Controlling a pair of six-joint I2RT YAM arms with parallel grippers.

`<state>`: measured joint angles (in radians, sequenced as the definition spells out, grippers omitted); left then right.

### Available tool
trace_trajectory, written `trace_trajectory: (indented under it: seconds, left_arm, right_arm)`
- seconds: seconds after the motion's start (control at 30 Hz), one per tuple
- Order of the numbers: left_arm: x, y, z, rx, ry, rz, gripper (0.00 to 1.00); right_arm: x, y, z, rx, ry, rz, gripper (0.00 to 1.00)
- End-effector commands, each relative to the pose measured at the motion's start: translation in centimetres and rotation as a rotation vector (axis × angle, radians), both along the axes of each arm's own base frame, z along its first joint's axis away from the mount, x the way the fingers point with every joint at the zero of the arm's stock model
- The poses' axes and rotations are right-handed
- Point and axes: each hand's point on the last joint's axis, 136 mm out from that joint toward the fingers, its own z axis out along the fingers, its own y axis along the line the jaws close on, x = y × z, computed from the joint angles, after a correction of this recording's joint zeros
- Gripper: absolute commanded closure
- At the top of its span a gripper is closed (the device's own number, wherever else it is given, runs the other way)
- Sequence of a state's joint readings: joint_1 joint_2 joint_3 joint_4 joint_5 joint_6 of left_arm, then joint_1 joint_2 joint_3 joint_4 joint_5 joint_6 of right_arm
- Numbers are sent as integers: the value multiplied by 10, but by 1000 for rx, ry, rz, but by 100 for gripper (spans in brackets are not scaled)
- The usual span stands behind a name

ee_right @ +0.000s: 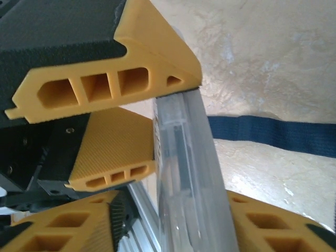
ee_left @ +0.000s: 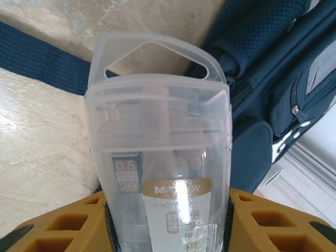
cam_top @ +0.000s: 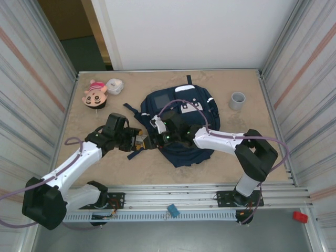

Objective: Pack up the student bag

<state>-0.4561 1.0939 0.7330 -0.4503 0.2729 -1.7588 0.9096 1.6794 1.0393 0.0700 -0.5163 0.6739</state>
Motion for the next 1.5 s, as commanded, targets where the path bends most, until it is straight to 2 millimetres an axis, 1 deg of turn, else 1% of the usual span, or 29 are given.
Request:
trace_trajectory:
  seconds: [0.0, 0.1, 0.2, 0.33, 0.4, 0.43, 0.5, 0.53, 0.6, 0.7, 0.83, 0.93, 1.0, 1.1, 1.23, 1.33, 1.47]
  left_arm:
    - [5, -11, 14, -55, -30, -4, 51]
    - [6, -15, 13, -59, -31, -13, 51]
    - [6, -17, 11, -56, -23, -19, 51]
    - [6, -17, 9, -53, -17, -20, 50]
    - [5, -17, 7, -51, -13, -23, 48]
    - [5, -17, 6, -47, -12, -24, 46]
    - [3, -15, 2, -39, -2, -25, 40]
    - [2, -14, 0, -34, 5, -23, 35]
    - [-1, -13, -7, -27, 20, -23, 29]
    - [-7, -7, -19, 1, 39, -18, 23]
    - [-14, 7, -31, 87, 40, -25, 20]
    - [-10, 16, -30, 167, -14, -60, 20]
    - [-5, 21, -25, 217, -64, -84, 20]
    - [1, 28, -13, 292, -140, -125, 20]
    - [8, 36, 10, 400, -239, -205, 20]
    - [13, 44, 27, 488, -298, -247, 24]
    - [20, 54, 48, 635, -373, -353, 24]
  right_arm:
    - [2, 13, 17, 71, -17, 20, 62]
    - [3, 13, 20, 90, -17, 10, 71]
    - [4, 12, 23, 95, -27, 4, 77]
    - [6, 8, 26, 89, -41, -8, 82]
    - [7, 4, 27, 87, -47, -15, 83]
    - [7, 3, 28, 85, -49, -18, 83]
    - [10, -2, 30, 85, -56, -31, 84]
    - [11, -5, 30, 84, -57, -40, 84]
    - [15, -14, 33, 85, -65, -62, 84]
    - [22, -33, 33, 76, -67, -106, 84]
    - [33, -68, 34, 57, -67, -174, 84]
    - [42, -97, 35, 57, -57, -225, 84]
    - [46, -114, 35, 65, -41, -253, 85]
    - [51, -139, 38, 80, -27, -295, 85]
    - [58, -171, 46, 99, -25, -354, 85]
    - [64, -195, 51, 101, -22, -408, 85]
    - [68, -218, 59, 121, -24, -461, 85]
